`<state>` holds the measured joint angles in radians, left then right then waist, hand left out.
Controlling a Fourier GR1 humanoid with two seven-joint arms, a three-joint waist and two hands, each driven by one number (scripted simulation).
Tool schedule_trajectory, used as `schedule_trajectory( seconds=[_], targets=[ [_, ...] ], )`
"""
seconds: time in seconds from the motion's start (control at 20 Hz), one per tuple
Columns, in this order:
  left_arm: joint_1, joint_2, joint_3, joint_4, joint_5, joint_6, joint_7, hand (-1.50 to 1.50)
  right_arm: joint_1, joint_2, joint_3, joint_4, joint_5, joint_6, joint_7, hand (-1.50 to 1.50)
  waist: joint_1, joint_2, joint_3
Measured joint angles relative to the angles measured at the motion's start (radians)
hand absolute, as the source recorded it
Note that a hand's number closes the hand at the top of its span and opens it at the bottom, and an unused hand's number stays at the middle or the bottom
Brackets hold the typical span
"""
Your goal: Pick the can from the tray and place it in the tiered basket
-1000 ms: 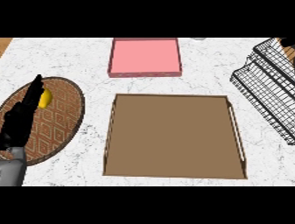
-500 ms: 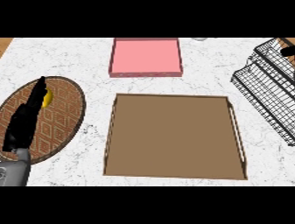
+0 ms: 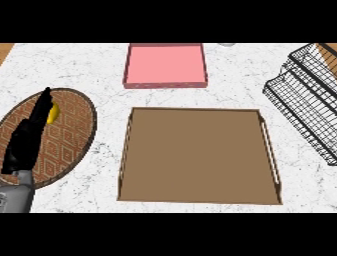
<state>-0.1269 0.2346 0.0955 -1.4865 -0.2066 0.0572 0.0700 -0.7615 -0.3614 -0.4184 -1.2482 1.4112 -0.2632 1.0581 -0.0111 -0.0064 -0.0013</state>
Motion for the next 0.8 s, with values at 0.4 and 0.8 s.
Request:
schedule_trajectory(
  seconds=[0.4, 0.8],
  targets=[
    [0.016, 0.011, 0.019, -0.007, 0.005, -0.003, 0.009, 0.0, 0.108, 0.116, -0.06, -0.395, 0.037, 0.106, 0.075, -1.5, -0.025, -0.011, 0.0],
    [0.019, 0.022, 0.034, -0.001, 0.014, -0.014, 0.0, 0.0, 0.375, 0.306, -0.044, -0.937, 0.026, 0.243, 0.063, -1.5, -0.033, -0.01, 0.0]
  ],
)
